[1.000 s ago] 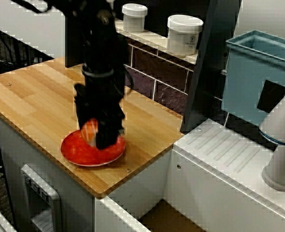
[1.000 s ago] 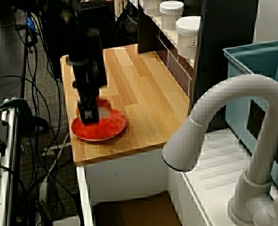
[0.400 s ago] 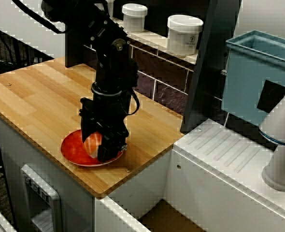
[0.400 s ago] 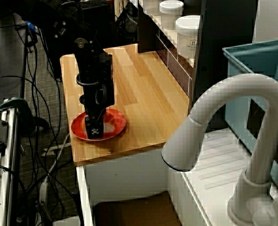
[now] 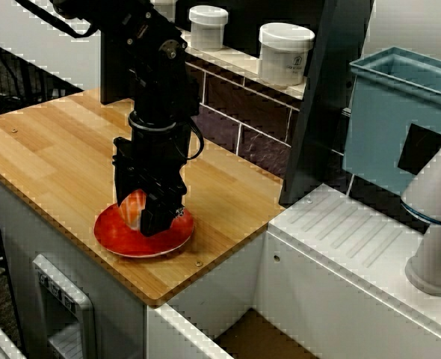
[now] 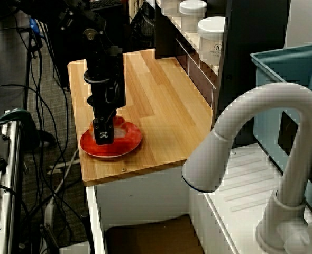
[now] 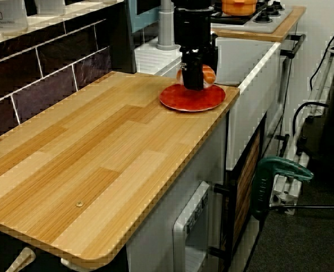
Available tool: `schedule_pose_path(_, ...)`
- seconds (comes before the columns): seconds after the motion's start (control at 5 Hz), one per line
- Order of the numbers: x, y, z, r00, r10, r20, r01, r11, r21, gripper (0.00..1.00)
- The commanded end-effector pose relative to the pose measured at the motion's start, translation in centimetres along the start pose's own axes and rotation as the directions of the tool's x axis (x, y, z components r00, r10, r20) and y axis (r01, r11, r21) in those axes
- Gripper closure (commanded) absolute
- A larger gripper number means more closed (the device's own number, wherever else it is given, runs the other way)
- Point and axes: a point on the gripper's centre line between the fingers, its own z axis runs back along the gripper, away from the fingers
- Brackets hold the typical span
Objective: Put the object on the plate
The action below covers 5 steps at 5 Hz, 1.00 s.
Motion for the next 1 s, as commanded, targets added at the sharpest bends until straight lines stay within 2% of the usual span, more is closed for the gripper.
schedule_pose_path(0.0,-0.2,0.3,-1.3,0.999,0.015,0.044,-0.016,1.0,0.021,1.0)
schedule_pose_path(0.2,0.4,0.3,-1.9,0.998,0.038,0.04,-0.039,0.999,0.035,0.0)
schedule_pose_path(0.4,0.8,0.6,-1.5,0.998,0.057,0.034,-0.058,0.998,0.016,0.0)
schedule_pose_path(0.8,1.4,1.6,0.7,0.996,0.078,0.036,-0.077,0.997,-0.019,0.0)
